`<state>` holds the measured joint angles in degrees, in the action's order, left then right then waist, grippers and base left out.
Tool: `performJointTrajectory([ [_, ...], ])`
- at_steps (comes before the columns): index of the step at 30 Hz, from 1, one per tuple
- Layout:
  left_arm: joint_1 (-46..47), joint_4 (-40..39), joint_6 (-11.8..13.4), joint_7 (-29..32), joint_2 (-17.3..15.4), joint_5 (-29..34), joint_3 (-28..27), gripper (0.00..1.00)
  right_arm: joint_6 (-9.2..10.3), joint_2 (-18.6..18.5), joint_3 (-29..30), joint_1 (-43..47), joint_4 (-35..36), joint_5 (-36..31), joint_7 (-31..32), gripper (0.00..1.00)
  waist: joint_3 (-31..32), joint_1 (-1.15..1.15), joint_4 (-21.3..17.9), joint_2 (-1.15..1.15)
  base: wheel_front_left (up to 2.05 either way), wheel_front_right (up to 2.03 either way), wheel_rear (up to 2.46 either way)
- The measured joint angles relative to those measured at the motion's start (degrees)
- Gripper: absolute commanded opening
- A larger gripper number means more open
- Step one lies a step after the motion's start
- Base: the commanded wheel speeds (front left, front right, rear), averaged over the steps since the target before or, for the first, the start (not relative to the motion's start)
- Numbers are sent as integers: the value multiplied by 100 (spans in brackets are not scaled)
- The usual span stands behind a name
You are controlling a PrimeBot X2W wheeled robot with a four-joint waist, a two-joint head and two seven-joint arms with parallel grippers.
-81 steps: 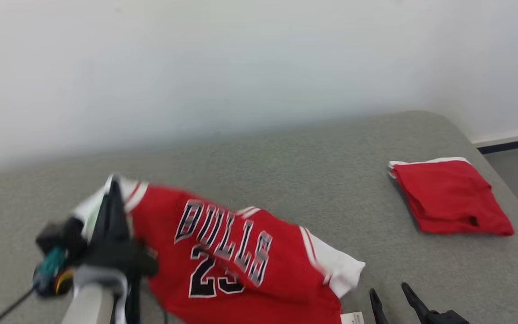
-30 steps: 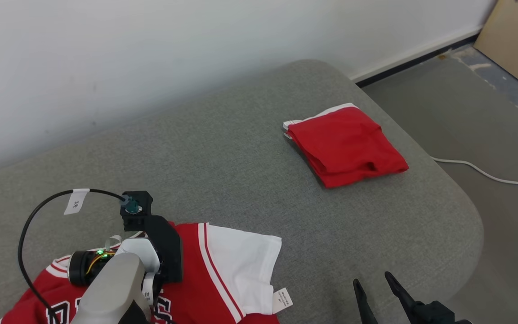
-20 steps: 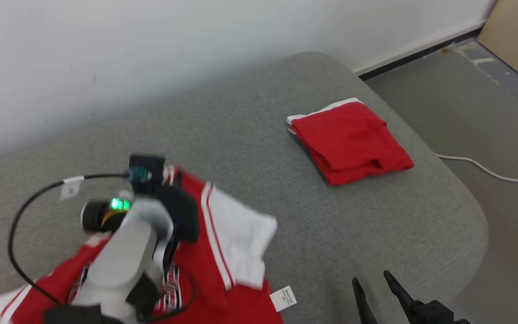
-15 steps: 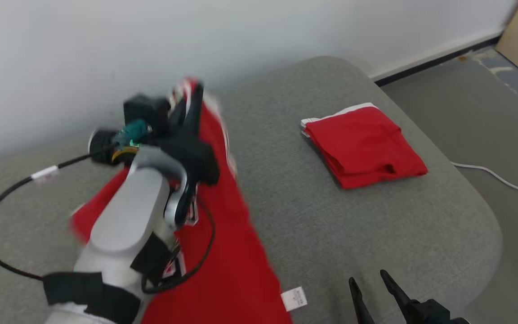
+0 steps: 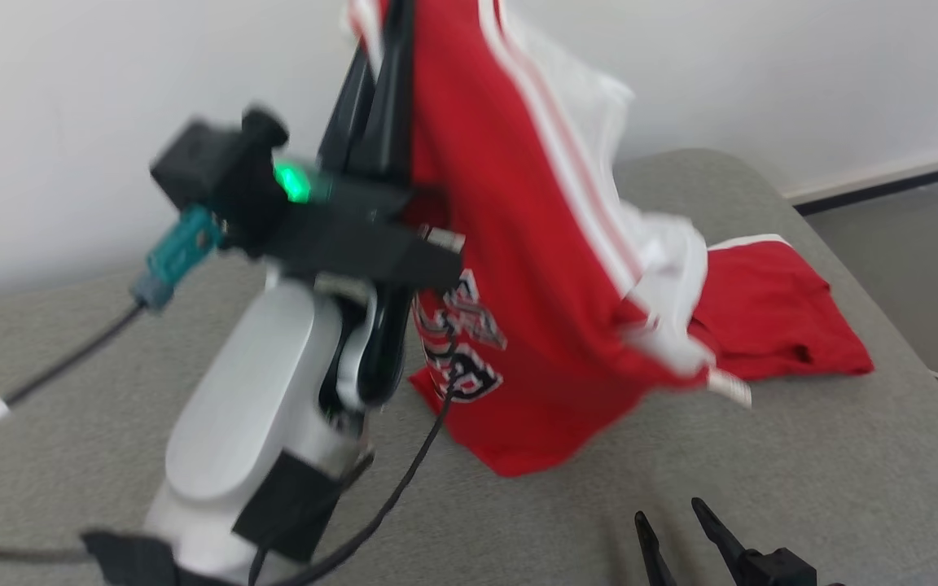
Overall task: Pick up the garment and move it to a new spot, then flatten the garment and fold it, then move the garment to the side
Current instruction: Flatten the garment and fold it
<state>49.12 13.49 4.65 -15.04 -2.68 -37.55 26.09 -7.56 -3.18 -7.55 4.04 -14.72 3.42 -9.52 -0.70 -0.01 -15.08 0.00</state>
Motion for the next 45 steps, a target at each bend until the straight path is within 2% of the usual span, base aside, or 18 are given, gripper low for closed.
performJointTrajectory([
  [4,-1235,494,32,0,-116,-114,-422,0,0,2,-29,66,22,13,22,100,51,0,327,0,0,0,0],
  [8,-2374,1258,-18,1,-193,-120,-1120,0,0,0,-64,71,65,11,53,100,67,0,659,1,0,0,0],
  [9,-2374,1258,-18,1,-193,-120,-1120,0,0,0,-64,71,65,11,53,100,67,0,659,1,0,0,0],
  [15,-2884,2037,-246,0,-112,9,-2064,0,0,-15,-240,44,107,8,133,100,60,0,1053,0,0,0,0],
  [16,-2930,2135,-271,0,-97,44,-2171,33,0,-21,-266,34,108,9,145,100,57,0,1095,0,0,0,0],
  [17,-2959,2254,-312,0,-86,82,-2249,100,0,-30,-291,21,109,10,151,100,55,0,1126,0,0,0,0],
  [24,-3216,2740,-414,1,-52,398,-2759,100,0,-119,-322,-12,133,48,196,100,134,0,1070,0,0,0,0],
  [27,-3381,2626,-305,0,-286,843,-2863,100,0,-170,-189,25,242,29,253,100,216,0,1018,0,0,0,0],
  [31,-3348,2625,-470,111,-450,1199,-2530,100,0,-219,-112,82,414,-11,405,100,284,0,993,0,0,0,0],
  [33,-3155,2618,-460,271,-521,1365,-2376,100,0,-252,-93,80,526,-42,476,100,299,0,965,0,0,0,0],
  [39,-2791,2483,71,686,-855,1624,-2390,100,0,-259,-216,81,816,-46,630,100,303,1,759,0,0,0,0],
  [41,-2888,2449,141,722,-943,1570,-2505,100,0,-259,-182,110,866,-41,648,100,293,1,680,0,0,0,0],
  [45,-3386,2521,101,848,-932,1284,-2677,100,1,-285,-14,281,898,-24,657,100,248,1,623,0,0,0,0],
])
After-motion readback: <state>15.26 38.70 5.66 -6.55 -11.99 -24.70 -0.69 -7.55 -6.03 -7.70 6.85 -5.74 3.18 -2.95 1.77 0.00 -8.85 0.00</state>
